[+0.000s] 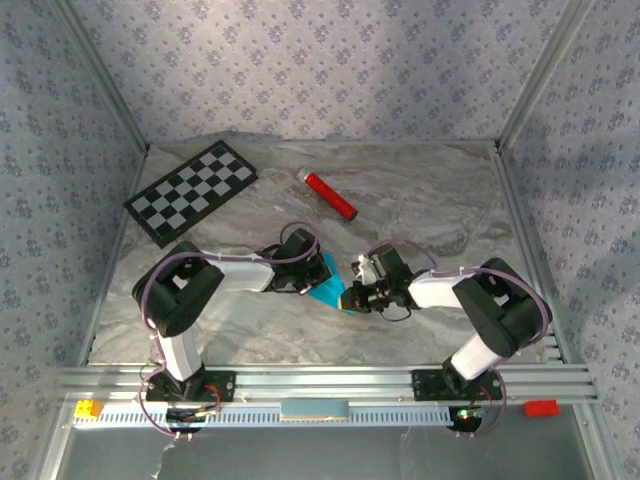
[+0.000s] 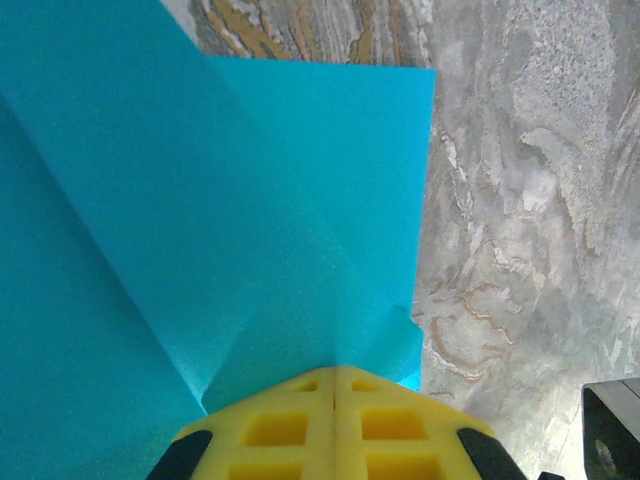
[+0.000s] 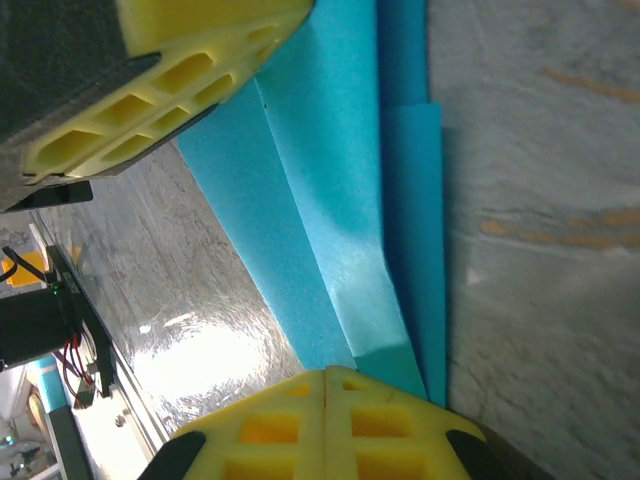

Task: Fold a paper plane with a square sheet of paper (pick it up from the middle)
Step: Fourth fold the wing at the center of the table.

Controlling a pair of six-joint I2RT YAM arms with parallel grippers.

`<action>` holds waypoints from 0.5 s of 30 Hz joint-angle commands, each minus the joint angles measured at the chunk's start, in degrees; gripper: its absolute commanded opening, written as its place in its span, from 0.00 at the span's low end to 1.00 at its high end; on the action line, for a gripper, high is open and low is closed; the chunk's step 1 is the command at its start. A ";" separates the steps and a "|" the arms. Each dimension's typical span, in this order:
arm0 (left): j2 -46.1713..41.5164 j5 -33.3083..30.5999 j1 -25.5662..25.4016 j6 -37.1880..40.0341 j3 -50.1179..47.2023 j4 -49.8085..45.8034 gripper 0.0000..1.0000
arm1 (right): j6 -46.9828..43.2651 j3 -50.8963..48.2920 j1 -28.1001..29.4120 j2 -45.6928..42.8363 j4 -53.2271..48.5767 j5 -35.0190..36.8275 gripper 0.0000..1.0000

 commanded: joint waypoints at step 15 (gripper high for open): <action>1.74 -2.52 0.17 -0.27 -1.71 -4.65 0.00 | -4.12 -4.43 -0.40 -9.14 -17.85 4.16 0.00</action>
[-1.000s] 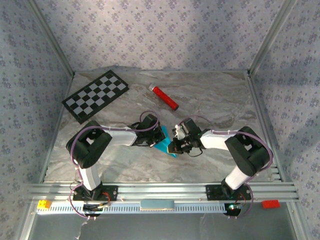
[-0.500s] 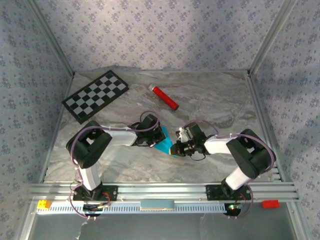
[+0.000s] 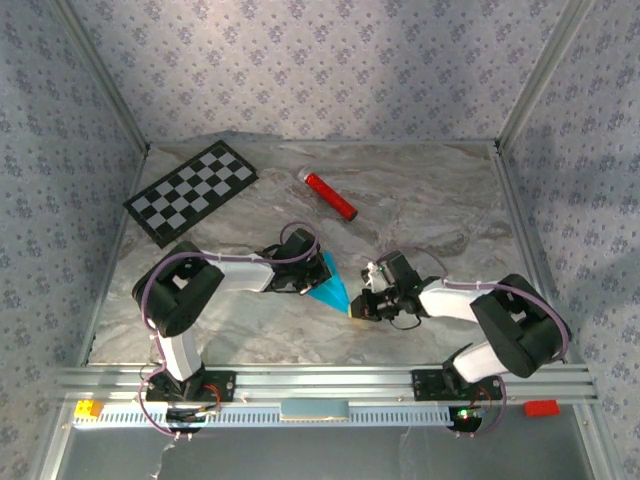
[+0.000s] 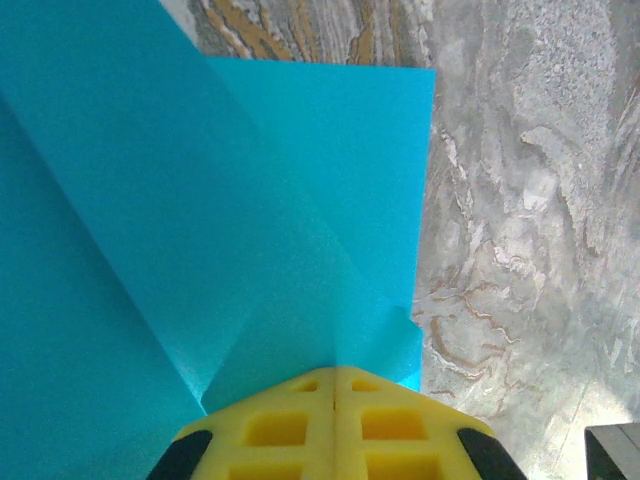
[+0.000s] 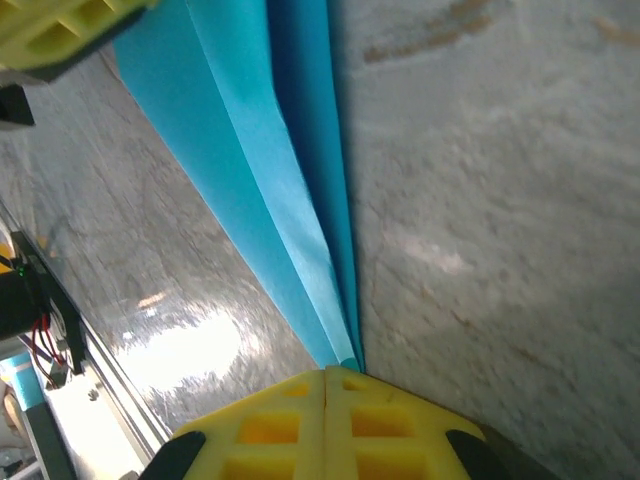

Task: Fold a paper plane with a square sheet of paper (pick it up from the middle)
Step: Fourth fold the wing at the center of the table.

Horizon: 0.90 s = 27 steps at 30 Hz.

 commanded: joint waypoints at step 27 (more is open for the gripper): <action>2.40 -1.60 -0.18 0.18 -1.02 -4.43 0.00 | 1.62 19.26 2.24 13.05 -8.44 3.18 0.00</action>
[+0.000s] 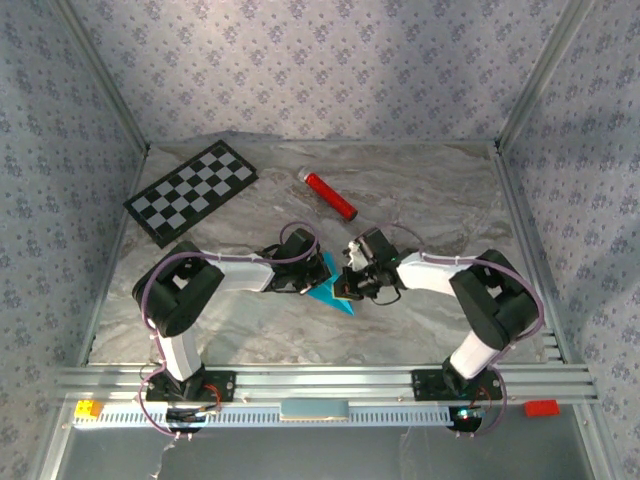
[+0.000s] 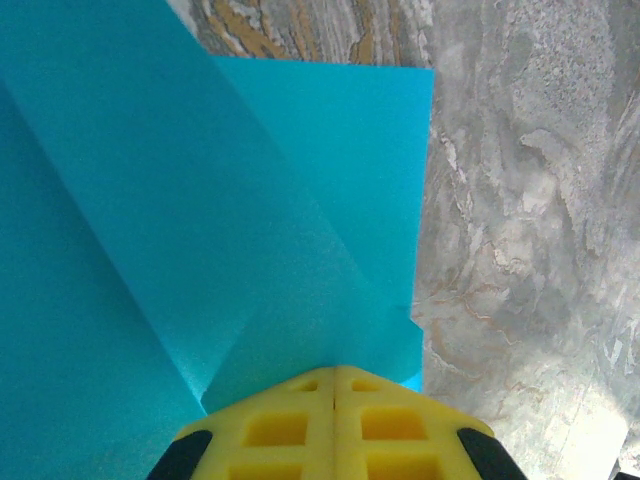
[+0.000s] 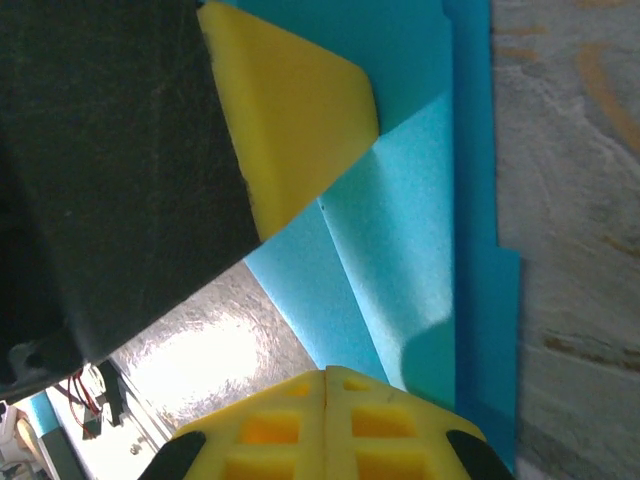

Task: Fold a paper plane with a square sheet of paper (pick it up from the middle)
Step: Fourth fold the wing at the center of the table.

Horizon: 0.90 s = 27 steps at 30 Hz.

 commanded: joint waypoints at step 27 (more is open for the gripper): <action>1.79 -2.12 -0.11 0.91 -0.32 -5.84 0.00 | 4.32 -2.29 -2.48 1.78 6.38 -1.58 0.00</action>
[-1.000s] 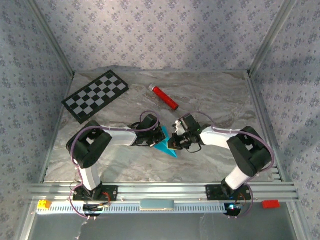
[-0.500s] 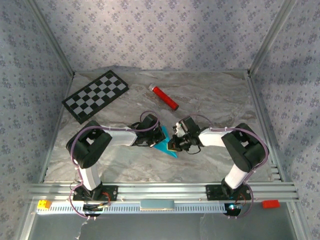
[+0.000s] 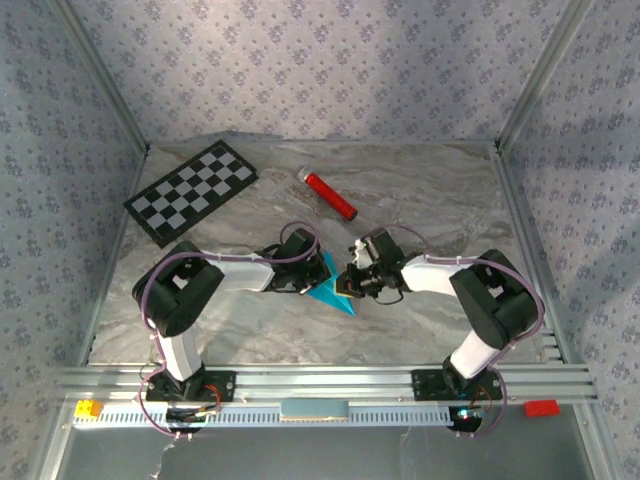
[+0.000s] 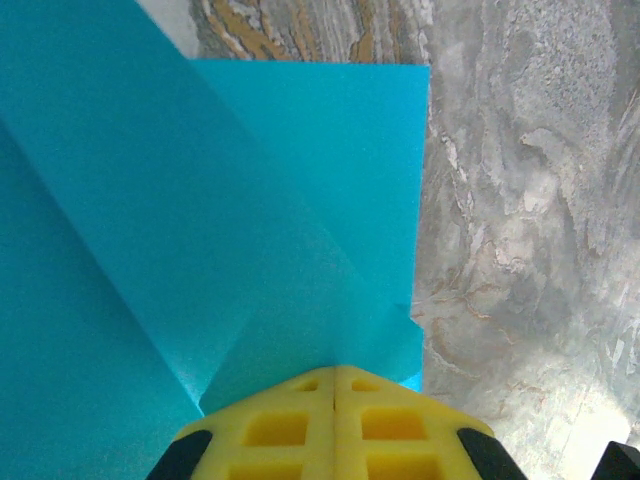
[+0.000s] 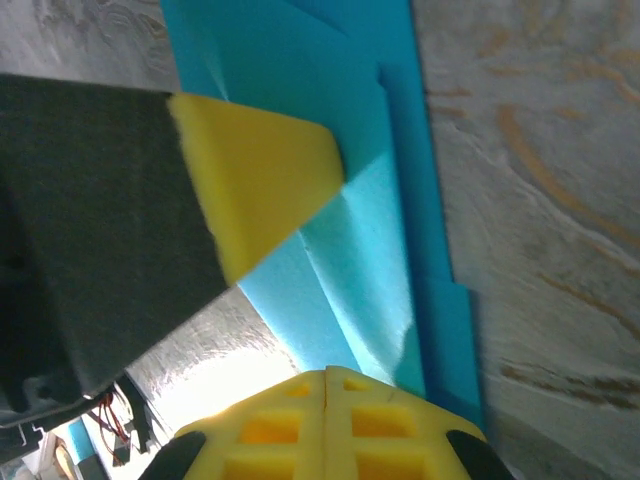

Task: Fold a paper plane with a square sheet of paper (pick it up from the middle)
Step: Fourth fold the wing at the center of the table.

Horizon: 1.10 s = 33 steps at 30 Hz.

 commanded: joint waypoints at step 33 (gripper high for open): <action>0.50 -0.85 -1.23 2.59 -0.14 -4.54 0.04 | -0.39 -3.75 0.18 6.08 -6.69 6.59 0.00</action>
